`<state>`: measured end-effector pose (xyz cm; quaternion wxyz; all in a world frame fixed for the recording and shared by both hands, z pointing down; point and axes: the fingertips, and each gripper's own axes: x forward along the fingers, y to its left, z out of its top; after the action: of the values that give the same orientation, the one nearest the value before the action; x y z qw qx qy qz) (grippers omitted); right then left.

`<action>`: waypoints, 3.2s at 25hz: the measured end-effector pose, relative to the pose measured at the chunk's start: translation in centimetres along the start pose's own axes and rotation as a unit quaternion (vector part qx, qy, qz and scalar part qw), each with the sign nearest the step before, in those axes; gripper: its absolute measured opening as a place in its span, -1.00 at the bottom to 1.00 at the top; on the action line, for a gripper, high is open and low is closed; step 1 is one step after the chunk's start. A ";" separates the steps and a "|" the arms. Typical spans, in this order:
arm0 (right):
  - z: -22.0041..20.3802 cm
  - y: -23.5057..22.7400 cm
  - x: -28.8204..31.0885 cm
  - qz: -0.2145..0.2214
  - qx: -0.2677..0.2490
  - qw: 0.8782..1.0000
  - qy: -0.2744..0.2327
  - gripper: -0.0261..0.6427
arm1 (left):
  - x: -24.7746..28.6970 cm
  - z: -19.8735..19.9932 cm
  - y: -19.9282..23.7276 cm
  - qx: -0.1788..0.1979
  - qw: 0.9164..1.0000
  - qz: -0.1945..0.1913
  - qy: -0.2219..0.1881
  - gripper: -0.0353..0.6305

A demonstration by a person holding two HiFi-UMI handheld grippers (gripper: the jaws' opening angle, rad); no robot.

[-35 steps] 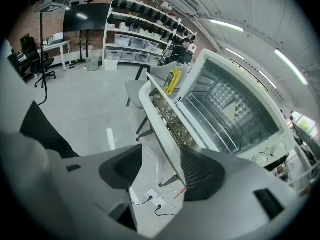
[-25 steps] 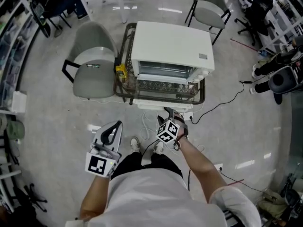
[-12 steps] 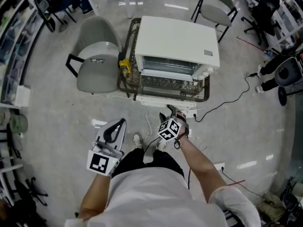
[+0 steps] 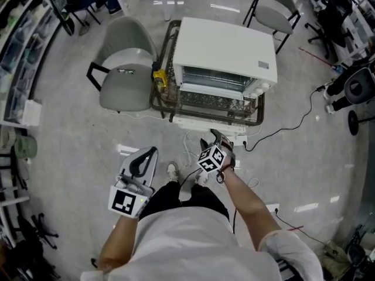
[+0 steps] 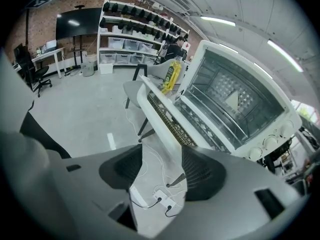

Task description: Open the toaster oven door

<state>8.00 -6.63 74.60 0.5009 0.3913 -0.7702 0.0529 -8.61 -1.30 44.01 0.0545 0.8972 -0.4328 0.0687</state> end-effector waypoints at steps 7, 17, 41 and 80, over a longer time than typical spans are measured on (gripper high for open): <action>-1.3 0.9 1.0 0.011 0.001 1.000 0.021 -0.17 | -1.0 -0.5 -0.1 -0.006 1.000 0.008 0.007 -0.84; -2.7 1.6 2.4 0.020 -0.005 0.999 0.026 -0.17 | -1.2 -1.3 -0.2 -0.008 1.000 0.013 0.023 -0.84; -6.3 3.4 6.7 0.055 0.004 0.996 0.074 -0.17 | 0.3 -4.8 -0.2 -0.031 0.998 0.007 0.051 -0.84; -9.2 5.2 9.0 0.067 0.000 0.991 0.115 -0.12 | 1.1 -6.6 0.8 -0.044 0.997 0.006 0.058 -0.84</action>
<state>9.56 -3.65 88.07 0.5813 0.3300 -0.7321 0.1313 -9.09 -1.64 50.78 0.1185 0.8858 -0.4370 0.1018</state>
